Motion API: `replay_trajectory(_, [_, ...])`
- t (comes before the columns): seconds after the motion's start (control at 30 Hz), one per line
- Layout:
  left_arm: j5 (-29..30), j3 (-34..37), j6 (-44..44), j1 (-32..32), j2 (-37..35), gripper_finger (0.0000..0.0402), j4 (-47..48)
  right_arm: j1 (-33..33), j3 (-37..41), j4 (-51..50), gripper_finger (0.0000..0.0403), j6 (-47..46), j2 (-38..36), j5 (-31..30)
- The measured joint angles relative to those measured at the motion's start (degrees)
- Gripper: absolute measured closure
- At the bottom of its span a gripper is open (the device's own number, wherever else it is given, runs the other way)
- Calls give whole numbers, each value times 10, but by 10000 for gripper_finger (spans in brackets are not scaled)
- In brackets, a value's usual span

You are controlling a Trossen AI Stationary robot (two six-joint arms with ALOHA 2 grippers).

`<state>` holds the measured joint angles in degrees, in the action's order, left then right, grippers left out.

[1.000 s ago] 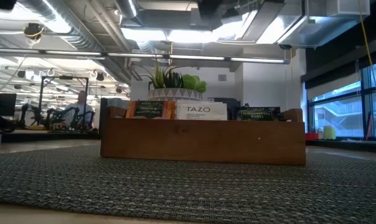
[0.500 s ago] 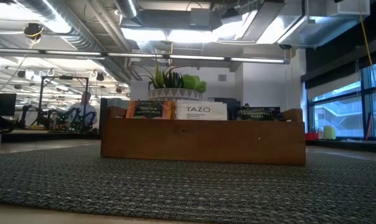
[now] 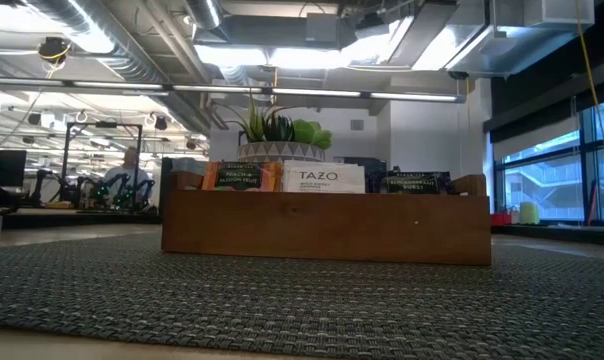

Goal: Pick & Place Tea
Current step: Put the orange tea bag into the left section of the wooden organizer

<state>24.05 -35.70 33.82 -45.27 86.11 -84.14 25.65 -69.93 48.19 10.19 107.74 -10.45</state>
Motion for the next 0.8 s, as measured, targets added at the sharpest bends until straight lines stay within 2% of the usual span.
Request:
replay_trajectory(0.13, [0, 0, 7, 5, 0, 391, 0, -4, -3, -10, 250, -24, 0, 1])
replay_trajectory(0.3, [2, 0, 28, 4, 0, 391, -3, -4, -3, -8, 176, -31, 0, 2])
replay_trajectory(0.47, [3, 0, 38, 4, 0, 391, -17, -3, -3, 0, 119, 28, 0, 80])
replay_trajectory(0.53, [3, 0, 38, 4, 0, 391, -17, 0, -3, 15, 109, 40, 0, 82])
replay_trajectory(0.67, [3, 0, 39, 4, 0, 391, -17, 2, -3, 28, 105, 38, 0, 13])
replay_trajectory(0.8, [3, 0, 49, 4, 0, 391, -17, 0, -3, 57, 111, 37, 2, 12])
